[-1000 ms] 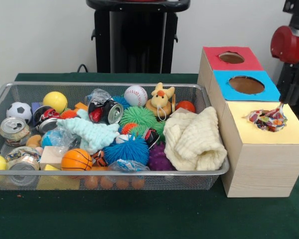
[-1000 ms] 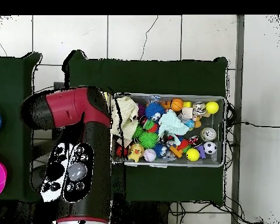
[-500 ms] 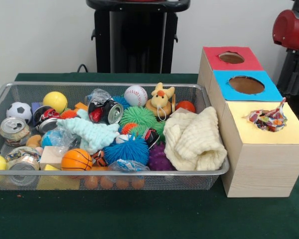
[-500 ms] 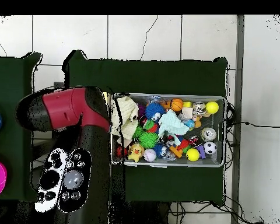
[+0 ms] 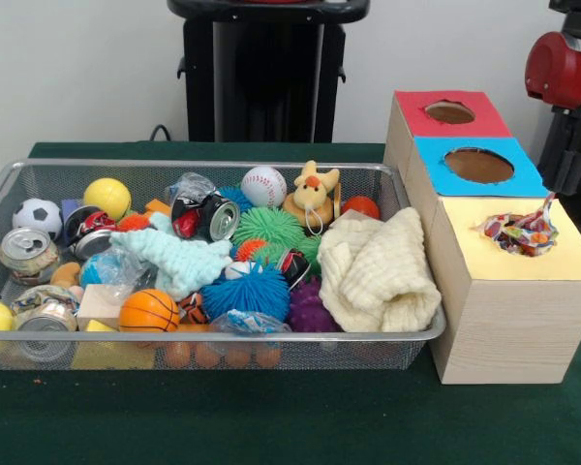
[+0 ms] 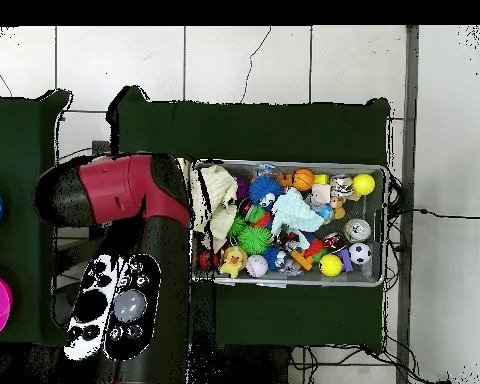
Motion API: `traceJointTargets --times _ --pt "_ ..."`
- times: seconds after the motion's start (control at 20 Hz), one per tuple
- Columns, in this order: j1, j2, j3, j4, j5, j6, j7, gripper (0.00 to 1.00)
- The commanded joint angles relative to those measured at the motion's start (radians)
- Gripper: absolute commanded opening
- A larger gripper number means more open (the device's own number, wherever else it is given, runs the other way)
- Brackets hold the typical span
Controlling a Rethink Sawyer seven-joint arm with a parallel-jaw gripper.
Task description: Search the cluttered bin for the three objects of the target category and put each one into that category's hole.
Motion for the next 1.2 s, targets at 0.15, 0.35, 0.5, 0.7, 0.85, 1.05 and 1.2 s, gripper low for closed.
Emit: traceJointTargets --times 0.15,0.35,0.5,0.7,0.85,1.05,1.2 --pt "-0.013 0.057 0.040 0.161 0.046 -0.074 0.255 0.00" --pt "-0.007 0.064 0.034 0.172 0.058 -0.089 0.262 0.00" --pt "0.002 0.067 0.026 0.184 0.075 -0.087 0.275 0.00" --pt "0.013 0.069 0.021 0.212 0.092 -0.124 0.298 0.00" --pt "0.020 0.074 0.010 0.225 0.099 -0.141 0.308 0.00" --pt "0.027 0.070 0.014 0.251 0.127 -0.157 0.313 0.00" --pt "0.038 0.061 0.017 0.287 0.151 -0.169 0.319 0.00"
